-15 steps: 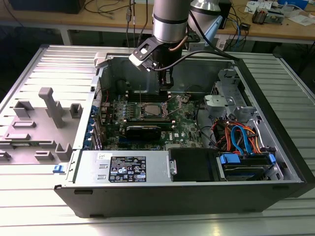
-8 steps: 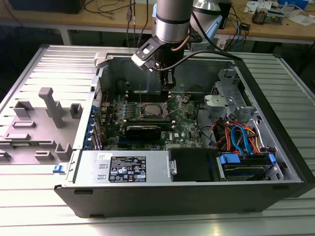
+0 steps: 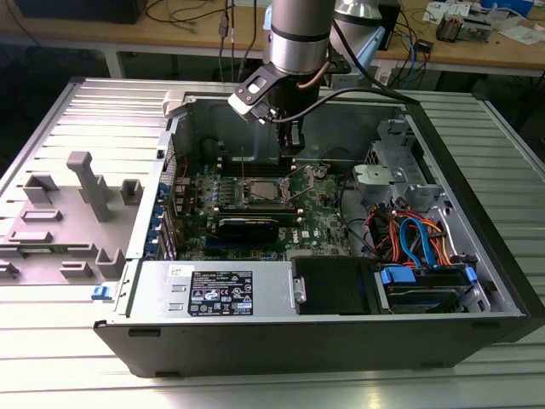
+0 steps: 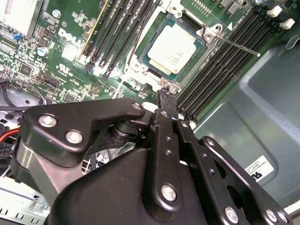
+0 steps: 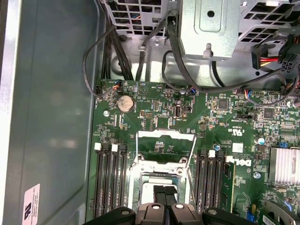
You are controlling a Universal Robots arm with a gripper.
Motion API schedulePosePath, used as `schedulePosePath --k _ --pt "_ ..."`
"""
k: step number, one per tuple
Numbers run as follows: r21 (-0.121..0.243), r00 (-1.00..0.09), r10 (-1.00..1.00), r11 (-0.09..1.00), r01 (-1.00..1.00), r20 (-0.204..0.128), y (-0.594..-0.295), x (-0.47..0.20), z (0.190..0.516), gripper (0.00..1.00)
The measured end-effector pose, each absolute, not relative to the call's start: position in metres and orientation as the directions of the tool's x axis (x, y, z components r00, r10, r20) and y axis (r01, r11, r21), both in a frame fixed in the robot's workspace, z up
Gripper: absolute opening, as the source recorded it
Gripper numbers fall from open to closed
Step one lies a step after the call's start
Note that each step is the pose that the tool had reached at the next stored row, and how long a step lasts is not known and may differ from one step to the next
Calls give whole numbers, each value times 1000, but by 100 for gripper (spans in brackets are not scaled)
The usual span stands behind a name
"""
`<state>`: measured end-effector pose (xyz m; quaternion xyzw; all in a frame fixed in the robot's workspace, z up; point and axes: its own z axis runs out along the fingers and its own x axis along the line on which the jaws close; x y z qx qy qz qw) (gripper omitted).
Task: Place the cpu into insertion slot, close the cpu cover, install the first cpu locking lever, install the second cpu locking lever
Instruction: 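Close the cpu cover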
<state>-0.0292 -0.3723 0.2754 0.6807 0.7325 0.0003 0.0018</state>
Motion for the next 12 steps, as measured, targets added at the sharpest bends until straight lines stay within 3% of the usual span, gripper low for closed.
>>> schedulePosePath --k 12 --pt "4 -73 997 73 997 -3 -372 -25 275 11"
